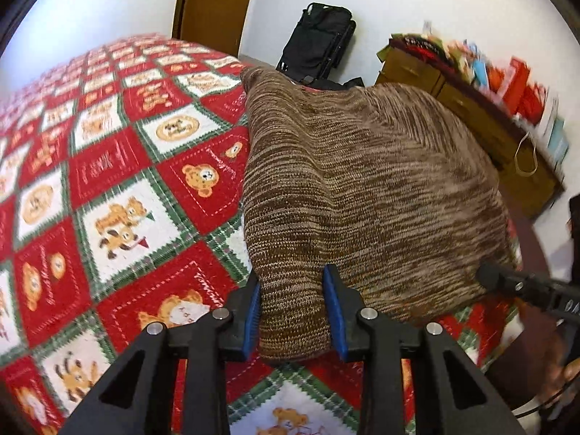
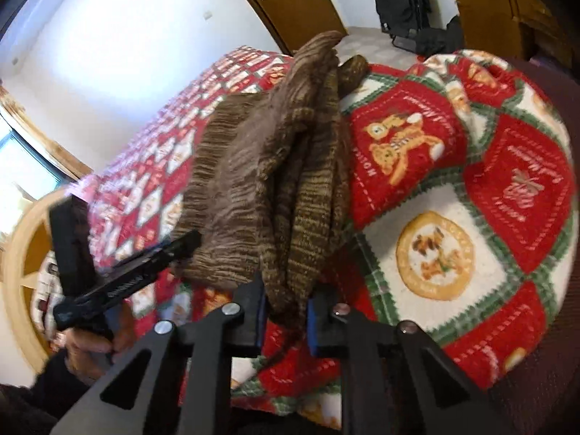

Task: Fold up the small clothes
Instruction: 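Lower the folded sweater onto the bedspread with both grippers, then open both grippers and release the folded brown sweater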

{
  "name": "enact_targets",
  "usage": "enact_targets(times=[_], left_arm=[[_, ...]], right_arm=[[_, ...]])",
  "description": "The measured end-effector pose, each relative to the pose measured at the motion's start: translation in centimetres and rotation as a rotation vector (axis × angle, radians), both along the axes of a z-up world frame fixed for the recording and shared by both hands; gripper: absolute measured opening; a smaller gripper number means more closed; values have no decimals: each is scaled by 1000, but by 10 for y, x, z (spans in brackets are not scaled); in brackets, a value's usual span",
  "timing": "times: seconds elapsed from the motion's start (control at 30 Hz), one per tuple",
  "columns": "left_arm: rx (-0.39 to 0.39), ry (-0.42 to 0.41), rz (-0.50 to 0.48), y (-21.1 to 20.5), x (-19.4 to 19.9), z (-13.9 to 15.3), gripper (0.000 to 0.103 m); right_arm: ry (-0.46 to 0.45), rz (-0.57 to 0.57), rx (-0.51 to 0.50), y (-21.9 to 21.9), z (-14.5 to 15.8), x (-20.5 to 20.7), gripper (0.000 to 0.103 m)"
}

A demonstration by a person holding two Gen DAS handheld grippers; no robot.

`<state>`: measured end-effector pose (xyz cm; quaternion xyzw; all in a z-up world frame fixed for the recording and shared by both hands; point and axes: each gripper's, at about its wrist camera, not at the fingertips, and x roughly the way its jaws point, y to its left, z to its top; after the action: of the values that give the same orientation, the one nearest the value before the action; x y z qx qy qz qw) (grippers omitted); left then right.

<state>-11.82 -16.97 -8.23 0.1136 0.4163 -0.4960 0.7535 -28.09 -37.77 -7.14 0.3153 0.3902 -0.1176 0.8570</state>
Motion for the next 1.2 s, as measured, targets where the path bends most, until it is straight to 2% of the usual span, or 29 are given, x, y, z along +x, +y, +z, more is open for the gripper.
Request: enact_targets(times=[0.17,0.27,0.37,0.47,0.53,0.67,0.8,0.83,0.9,1.0,1.1,1.2], left_arm=[[7,-27,19,1,1,-1,36],[19,-58,27,2,-1,-2,36],[37,-81,37,0,-4,-1,36],[66,-128,31,-3,-9,1,37],[86,-161,26,-5,-12,2,37],[104,-195,29,-7,-15,2,37],[117,-207,34,-8,-16,3,39],[120,-209,38,-8,-16,3,42],[127,-217,50,-8,-15,3,46],[130,-208,60,-9,-14,2,49],[149,-223,74,-9,-14,4,56],[159,-232,78,-4,-15,7,57]], right_arm=[[-16,-54,-3,-1,10,-15,22],[-72,-29,-130,7,38,-9,23],[-100,-42,-299,5,61,16,24],[-110,-61,-349,-16,71,44,25],[-100,-80,-359,-30,72,57,26],[-61,-3,-370,-43,65,98,23],[24,47,-351,-56,41,129,21],[52,40,-355,-60,35,132,19],[89,22,-386,-66,27,133,6],[90,-6,-382,-72,28,130,3],[112,-20,-433,-68,28,132,0],[115,-68,-453,-62,34,123,0]])
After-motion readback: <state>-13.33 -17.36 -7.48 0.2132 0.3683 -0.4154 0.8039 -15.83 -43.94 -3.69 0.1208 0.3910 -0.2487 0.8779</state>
